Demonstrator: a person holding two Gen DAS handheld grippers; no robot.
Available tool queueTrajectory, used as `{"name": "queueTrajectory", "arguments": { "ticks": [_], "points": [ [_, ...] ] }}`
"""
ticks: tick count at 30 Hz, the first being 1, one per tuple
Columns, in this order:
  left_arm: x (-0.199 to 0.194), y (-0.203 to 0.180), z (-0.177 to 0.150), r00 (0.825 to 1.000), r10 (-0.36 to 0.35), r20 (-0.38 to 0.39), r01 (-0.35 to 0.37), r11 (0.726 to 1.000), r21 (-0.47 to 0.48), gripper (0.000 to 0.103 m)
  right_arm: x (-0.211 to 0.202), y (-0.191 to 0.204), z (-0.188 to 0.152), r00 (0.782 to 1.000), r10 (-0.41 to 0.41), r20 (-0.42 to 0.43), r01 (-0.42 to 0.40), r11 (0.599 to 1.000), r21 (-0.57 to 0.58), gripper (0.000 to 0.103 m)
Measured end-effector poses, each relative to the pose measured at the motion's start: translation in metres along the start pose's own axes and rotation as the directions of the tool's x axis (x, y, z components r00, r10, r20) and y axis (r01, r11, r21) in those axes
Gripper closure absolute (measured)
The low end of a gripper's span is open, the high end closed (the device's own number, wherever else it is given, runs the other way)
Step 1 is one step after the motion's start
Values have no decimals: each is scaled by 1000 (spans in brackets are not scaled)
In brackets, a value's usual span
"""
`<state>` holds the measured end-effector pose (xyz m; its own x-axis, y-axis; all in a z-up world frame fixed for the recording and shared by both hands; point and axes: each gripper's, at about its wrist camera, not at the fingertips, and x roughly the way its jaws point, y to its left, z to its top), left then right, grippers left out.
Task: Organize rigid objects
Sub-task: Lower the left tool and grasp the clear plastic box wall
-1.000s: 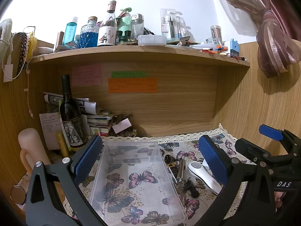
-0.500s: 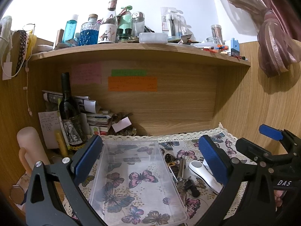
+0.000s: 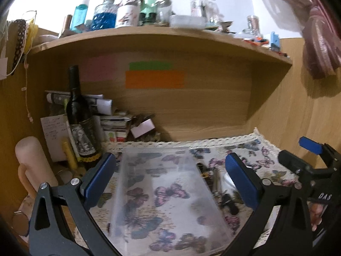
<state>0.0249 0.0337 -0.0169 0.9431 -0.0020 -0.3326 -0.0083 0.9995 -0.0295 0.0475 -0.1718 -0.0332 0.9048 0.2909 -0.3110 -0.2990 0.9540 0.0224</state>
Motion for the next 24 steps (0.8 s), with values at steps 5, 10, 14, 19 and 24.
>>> {"name": "queueTrajectory", "arguments": {
  "ticks": [5,10,14,19,24],
  "points": [
    [13,23,-4,995,78,-63,-75,995,59,0,21,-12,-4,997,15,-74,-13,1000,27,7],
    [33,42,-9,977,113,-182,-94,989,111,20,40,-19,-9,990,16,-140,-15,1000,10,20],
    [53,60,-16,955,95,-282,-76,994,76,29,54,-21,-13,981,15,-193,-17,1000,-6,26],
    [76,80,-26,915,59,-400,-59,998,11,50,72,-26,-21,959,31,-281,-31,1000,4,37],
    [91,91,-34,879,27,-475,-40,999,-17,57,86,-36,-29,932,52,-358,-39,998,46,44]
  ]
}}
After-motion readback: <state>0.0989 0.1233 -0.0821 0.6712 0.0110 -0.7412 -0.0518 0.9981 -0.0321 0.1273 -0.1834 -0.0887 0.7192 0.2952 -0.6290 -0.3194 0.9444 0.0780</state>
